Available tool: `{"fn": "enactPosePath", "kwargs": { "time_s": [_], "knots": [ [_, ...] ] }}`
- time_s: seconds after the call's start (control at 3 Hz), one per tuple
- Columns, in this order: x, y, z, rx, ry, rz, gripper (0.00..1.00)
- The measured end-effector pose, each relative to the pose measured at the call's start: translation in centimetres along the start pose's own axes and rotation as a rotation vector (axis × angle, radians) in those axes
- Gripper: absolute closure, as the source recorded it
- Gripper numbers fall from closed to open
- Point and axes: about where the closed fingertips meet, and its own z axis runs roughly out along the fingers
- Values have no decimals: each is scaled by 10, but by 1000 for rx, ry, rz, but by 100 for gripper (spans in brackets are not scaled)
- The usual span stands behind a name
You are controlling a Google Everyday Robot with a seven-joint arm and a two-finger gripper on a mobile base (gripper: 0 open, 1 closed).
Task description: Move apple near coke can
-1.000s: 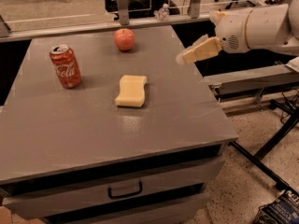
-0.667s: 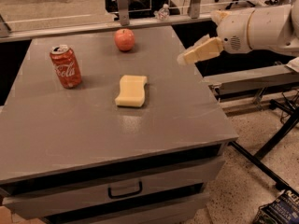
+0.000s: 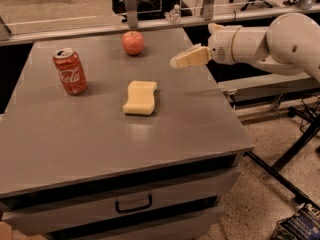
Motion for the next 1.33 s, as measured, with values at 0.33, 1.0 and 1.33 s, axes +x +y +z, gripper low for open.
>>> {"fn": "enactPosePath", "kwargs": {
  "time_s": [0.33,1.0,1.33],
  "knots": [
    [13,-7,38,-14,2,18,0],
    [22,-12,134,-18,12,-5,0],
    [13,-15,168,-26,-14,-17,0]
  ]
}}
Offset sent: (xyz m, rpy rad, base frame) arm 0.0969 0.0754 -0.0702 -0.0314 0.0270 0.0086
